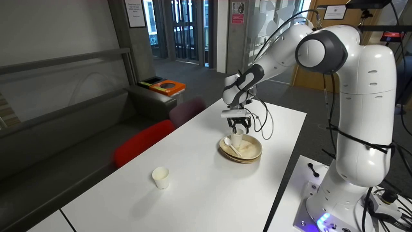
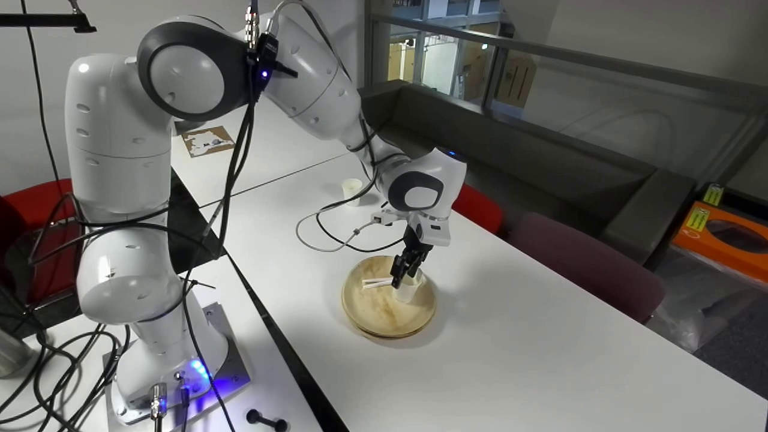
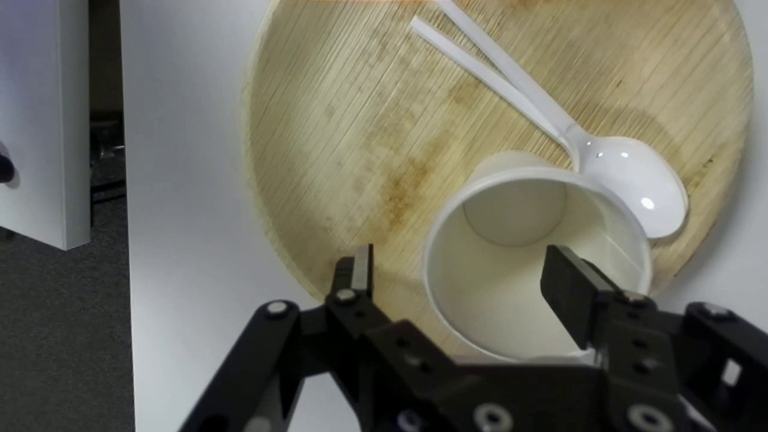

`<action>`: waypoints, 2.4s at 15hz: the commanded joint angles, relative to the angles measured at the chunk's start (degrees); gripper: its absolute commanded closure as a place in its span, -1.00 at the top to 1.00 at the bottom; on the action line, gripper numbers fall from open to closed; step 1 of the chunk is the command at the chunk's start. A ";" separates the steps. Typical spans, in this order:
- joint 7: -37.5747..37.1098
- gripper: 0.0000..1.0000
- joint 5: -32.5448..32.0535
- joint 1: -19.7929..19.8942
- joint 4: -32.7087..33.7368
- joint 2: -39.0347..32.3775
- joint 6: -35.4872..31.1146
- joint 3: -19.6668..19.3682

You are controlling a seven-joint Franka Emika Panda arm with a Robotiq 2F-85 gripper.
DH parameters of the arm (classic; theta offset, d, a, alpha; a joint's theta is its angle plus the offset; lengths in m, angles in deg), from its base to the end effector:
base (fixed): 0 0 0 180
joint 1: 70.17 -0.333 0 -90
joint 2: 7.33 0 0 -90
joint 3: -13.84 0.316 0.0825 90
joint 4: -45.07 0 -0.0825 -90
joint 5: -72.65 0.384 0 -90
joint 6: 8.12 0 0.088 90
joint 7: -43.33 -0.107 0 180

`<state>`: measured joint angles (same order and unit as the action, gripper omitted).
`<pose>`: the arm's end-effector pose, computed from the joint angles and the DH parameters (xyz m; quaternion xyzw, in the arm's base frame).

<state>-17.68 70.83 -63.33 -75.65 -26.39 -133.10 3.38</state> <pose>0.5251 -0.1648 0.2419 0.7759 -0.6166 -0.1017 0.0858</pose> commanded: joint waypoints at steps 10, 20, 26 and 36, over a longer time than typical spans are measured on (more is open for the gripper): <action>-0.57 0.01 0.00 -0.71 1.14 0.12 2.38 -1.26; -0.26 -0.31 0.42 -0.51 1.55 0.52 2.50 -1.35; -0.29 -1.00 0.31 -0.55 1.44 0.85 2.39 -1.39; -0.39 -0.37 0.20 -0.68 1.44 1.42 2.16 -1.31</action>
<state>-17.68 70.83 -63.34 -74.67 -26.09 -133.08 2.80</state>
